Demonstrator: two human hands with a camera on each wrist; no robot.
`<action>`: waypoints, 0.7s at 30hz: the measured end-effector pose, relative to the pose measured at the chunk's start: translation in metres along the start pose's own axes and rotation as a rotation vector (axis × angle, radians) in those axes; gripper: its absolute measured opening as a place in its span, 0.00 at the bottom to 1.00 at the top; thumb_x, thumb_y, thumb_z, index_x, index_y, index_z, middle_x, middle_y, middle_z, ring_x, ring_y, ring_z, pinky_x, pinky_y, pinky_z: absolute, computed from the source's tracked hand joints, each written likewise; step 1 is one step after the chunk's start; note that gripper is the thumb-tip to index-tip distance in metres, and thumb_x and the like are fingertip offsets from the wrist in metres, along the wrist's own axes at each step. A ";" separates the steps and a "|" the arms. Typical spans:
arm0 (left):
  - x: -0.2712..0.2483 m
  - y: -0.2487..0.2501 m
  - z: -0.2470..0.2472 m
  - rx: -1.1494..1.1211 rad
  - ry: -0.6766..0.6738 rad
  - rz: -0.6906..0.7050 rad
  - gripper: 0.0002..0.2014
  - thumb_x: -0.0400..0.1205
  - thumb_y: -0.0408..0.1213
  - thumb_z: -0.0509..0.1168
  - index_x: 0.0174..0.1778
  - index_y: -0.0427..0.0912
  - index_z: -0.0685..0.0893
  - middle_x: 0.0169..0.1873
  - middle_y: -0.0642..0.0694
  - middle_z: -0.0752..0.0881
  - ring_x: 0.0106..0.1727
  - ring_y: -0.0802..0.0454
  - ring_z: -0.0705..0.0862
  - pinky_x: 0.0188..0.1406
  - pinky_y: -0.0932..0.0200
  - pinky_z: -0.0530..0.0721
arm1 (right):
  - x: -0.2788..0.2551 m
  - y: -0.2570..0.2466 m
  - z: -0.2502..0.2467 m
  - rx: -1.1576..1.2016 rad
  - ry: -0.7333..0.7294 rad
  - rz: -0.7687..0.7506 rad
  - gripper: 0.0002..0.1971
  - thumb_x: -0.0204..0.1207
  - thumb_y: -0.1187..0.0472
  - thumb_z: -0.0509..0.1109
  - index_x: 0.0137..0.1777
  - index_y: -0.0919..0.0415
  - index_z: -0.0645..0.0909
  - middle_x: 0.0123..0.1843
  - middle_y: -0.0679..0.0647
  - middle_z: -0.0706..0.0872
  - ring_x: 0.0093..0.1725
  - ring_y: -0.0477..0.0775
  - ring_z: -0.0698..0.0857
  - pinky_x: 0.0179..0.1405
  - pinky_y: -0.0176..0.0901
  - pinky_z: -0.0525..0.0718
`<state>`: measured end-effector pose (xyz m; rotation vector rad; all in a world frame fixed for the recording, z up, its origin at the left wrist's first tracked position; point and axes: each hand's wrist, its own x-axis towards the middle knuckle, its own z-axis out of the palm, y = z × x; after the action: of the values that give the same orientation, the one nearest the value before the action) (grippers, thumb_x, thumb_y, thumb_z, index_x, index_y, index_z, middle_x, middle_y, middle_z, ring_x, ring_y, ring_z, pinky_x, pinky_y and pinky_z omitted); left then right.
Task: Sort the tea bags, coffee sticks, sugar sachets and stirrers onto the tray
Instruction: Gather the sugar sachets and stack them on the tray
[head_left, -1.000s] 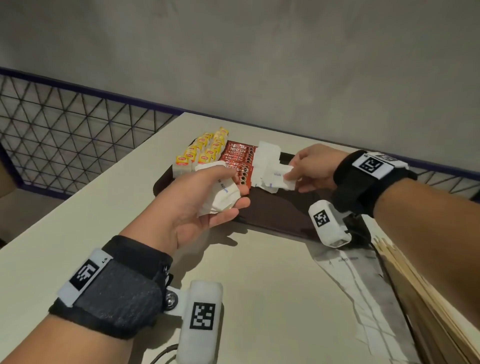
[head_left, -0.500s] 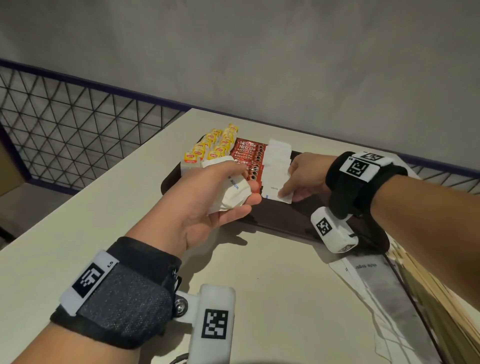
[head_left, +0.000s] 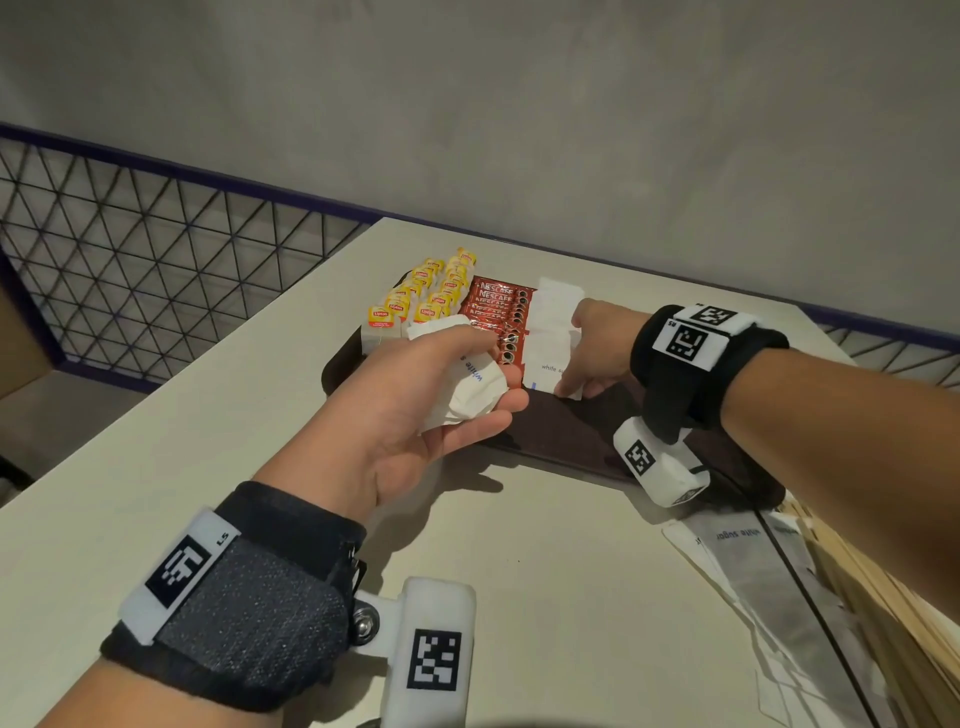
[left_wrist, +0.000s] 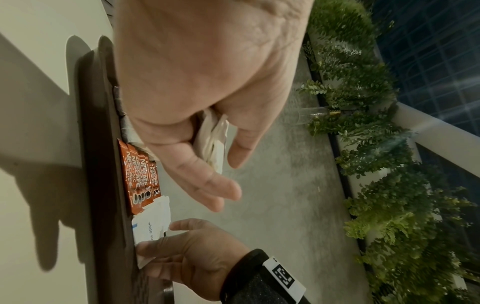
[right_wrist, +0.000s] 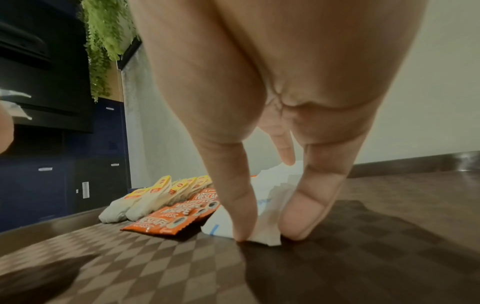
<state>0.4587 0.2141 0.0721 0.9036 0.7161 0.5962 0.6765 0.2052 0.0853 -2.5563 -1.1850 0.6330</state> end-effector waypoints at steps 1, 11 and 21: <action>0.000 0.000 0.000 -0.010 -0.002 -0.004 0.18 0.85 0.41 0.72 0.70 0.42 0.83 0.47 0.38 0.96 0.45 0.42 0.96 0.26 0.58 0.90 | 0.001 -0.001 0.000 -0.008 0.004 0.001 0.36 0.69 0.68 0.84 0.75 0.65 0.72 0.45 0.56 0.86 0.39 0.55 0.92 0.38 0.43 0.92; 0.003 0.000 -0.006 -0.132 -0.103 -0.055 0.17 0.88 0.37 0.61 0.74 0.42 0.77 0.54 0.29 0.93 0.52 0.29 0.94 0.41 0.41 0.95 | 0.007 -0.002 0.000 -0.041 0.021 -0.007 0.35 0.71 0.70 0.83 0.75 0.66 0.71 0.48 0.60 0.88 0.42 0.59 0.93 0.52 0.56 0.93; 0.003 -0.004 -0.004 0.051 -0.062 -0.005 0.16 0.85 0.39 0.73 0.69 0.48 0.85 0.57 0.42 0.94 0.57 0.39 0.94 0.33 0.52 0.92 | 0.003 0.009 -0.010 -0.105 -0.005 0.024 0.35 0.74 0.57 0.80 0.75 0.58 0.65 0.57 0.60 0.85 0.43 0.61 0.93 0.46 0.59 0.94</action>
<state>0.4581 0.2167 0.0664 0.9630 0.6801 0.5460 0.6894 0.2009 0.0897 -2.6600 -1.2221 0.5977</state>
